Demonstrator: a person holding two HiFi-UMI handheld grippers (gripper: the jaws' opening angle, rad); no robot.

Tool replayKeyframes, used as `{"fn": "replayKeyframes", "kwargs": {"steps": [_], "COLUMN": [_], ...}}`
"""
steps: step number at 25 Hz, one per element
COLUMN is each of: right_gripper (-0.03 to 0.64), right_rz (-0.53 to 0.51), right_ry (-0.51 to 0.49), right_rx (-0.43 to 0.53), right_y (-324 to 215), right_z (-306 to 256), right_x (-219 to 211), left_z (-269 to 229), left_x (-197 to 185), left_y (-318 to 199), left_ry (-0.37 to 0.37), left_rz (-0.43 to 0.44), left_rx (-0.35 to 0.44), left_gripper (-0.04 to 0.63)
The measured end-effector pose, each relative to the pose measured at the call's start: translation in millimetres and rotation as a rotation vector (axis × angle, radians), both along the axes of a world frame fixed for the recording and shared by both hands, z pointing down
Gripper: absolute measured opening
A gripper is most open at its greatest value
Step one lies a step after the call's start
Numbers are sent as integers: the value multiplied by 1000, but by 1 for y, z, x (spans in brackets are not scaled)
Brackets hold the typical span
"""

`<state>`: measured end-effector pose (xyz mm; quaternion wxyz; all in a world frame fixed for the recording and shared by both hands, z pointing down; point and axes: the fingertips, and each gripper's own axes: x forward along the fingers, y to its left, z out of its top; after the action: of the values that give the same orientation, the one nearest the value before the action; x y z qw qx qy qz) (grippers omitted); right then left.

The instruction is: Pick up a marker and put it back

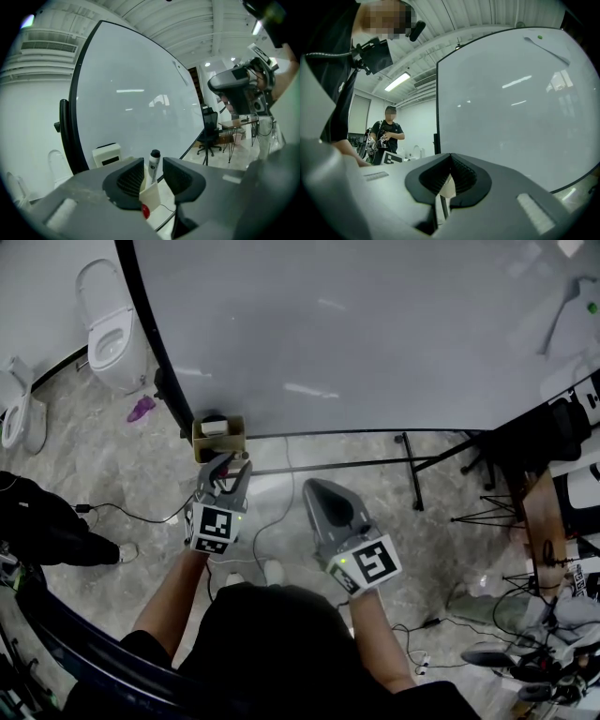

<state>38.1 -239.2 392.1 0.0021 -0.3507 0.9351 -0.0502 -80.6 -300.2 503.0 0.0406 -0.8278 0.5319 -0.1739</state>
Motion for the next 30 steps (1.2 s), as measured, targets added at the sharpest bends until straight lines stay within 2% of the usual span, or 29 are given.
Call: {"fn": "replayKeyframes", "kwargs": {"steps": [8,15,30], "right_gripper": [9,9,9], "right_rz": [37,40,22], "right_ry": [21,19,10], "right_rx": [-9,-5,8], "right_y": [-5,-7,-3], "right_z": [6,4,-2], "right_x": [11,12,3], "left_z": [5,2,-21], "left_x": [4,2,-10], "left_y": [-9,-9,-1], "left_ry": [-6,-3,26], "left_rz": [2,-15,-36], "left_rx": [9,23,70], "left_gripper": [116,72,72]}}
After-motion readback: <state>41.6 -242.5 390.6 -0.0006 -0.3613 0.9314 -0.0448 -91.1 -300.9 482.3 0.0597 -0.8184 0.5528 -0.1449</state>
